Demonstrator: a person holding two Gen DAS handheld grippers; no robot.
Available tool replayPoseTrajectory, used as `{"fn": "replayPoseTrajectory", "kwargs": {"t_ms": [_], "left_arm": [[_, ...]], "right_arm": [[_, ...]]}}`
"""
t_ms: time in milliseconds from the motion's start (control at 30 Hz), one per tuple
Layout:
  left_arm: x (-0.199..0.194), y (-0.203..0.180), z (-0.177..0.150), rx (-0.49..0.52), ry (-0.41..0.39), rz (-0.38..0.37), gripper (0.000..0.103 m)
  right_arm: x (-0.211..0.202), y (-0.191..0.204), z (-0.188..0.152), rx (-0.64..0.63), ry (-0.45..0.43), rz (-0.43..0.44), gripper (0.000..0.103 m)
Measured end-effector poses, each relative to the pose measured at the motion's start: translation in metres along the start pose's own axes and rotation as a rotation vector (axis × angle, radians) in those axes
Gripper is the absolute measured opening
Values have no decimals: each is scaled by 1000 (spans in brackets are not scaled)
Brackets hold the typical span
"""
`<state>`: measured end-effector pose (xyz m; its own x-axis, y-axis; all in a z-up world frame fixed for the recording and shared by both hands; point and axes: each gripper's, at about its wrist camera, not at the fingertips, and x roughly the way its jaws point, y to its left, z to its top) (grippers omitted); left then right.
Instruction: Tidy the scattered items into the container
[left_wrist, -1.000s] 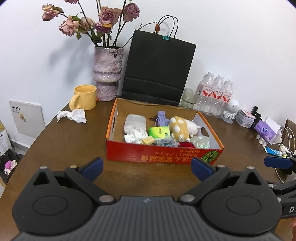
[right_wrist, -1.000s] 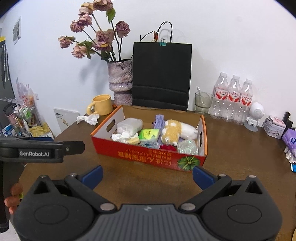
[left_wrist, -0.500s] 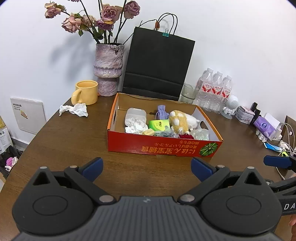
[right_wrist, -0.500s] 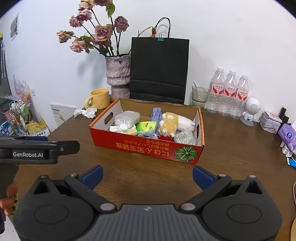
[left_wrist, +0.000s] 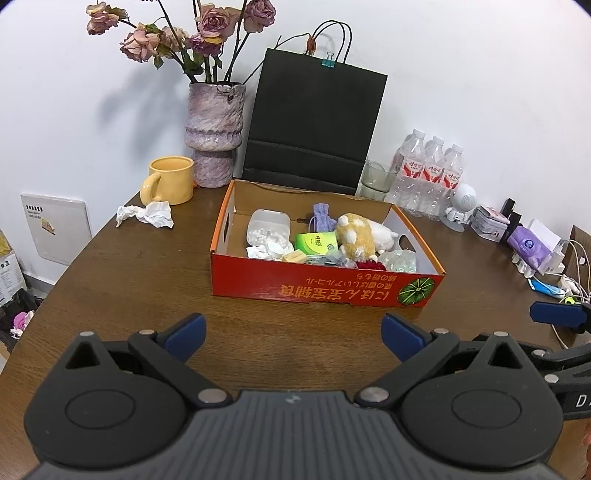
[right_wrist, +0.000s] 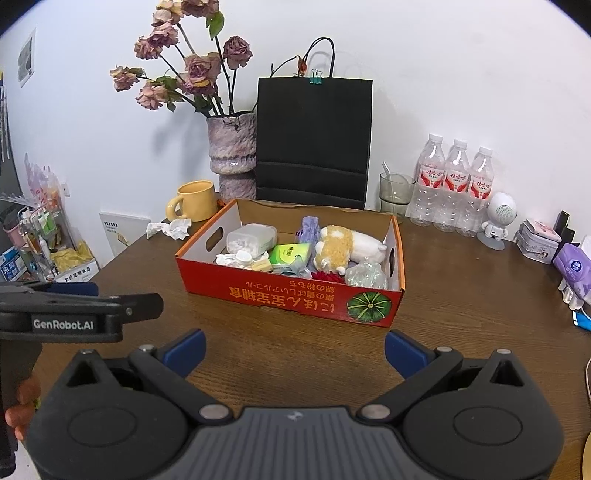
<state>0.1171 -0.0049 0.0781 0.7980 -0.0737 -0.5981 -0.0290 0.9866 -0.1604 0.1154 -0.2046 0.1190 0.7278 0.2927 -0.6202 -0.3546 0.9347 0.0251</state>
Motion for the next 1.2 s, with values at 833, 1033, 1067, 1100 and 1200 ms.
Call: {"fn": "replayPoseTrajectory", "kwargs": {"t_ms": [833,1033,1067,1100,1200], "left_arm": [[6,0,-2,4,16,-7,103],[7,0,-3,7,15,-7,103],[7,0,-3,7,15,-7,103],[7,0,-2,7,14,-8,103],[8,-1,-3,16,8,-4,103]], "right_arm": [[5,1,-2,17,3,0,103],[6,2,-2,18,4,1,103],[6,2,-2,18,5,1,103],[7,2,-2,18,6,0,103],[8,3,-3,19,8,0,103]]}}
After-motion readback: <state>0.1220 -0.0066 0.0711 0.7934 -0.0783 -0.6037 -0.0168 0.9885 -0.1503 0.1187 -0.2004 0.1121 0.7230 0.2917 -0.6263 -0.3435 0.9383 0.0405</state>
